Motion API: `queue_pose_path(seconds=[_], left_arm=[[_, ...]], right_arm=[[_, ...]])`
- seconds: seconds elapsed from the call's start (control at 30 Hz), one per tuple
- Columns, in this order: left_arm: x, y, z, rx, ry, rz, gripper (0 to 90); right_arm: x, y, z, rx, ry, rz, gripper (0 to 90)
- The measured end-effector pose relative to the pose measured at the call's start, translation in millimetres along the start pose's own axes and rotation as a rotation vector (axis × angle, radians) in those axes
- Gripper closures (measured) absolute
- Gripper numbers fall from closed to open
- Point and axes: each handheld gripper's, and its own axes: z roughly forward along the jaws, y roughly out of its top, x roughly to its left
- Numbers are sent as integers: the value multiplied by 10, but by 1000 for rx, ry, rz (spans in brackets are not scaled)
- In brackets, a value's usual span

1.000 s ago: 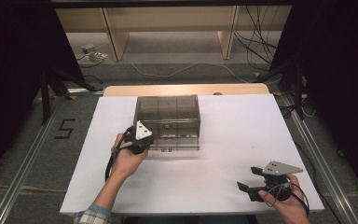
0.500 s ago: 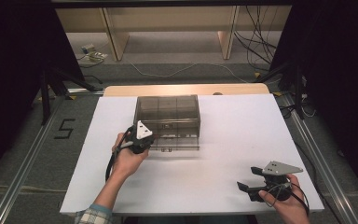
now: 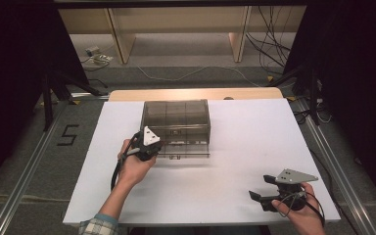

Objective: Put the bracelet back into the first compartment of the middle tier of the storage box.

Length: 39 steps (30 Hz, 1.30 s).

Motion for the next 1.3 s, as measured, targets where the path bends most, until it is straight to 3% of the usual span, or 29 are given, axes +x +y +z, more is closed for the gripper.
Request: queue_pose_path(seconds=[0.8,1.3], left_arm=[[10,-12,57,2,4,-28,873],[17,-19,69,10,4,-22,855]], right_arm=[[-1,0,0,0,0,1,190],[1,-1,2,-2,-2,-4,190]])
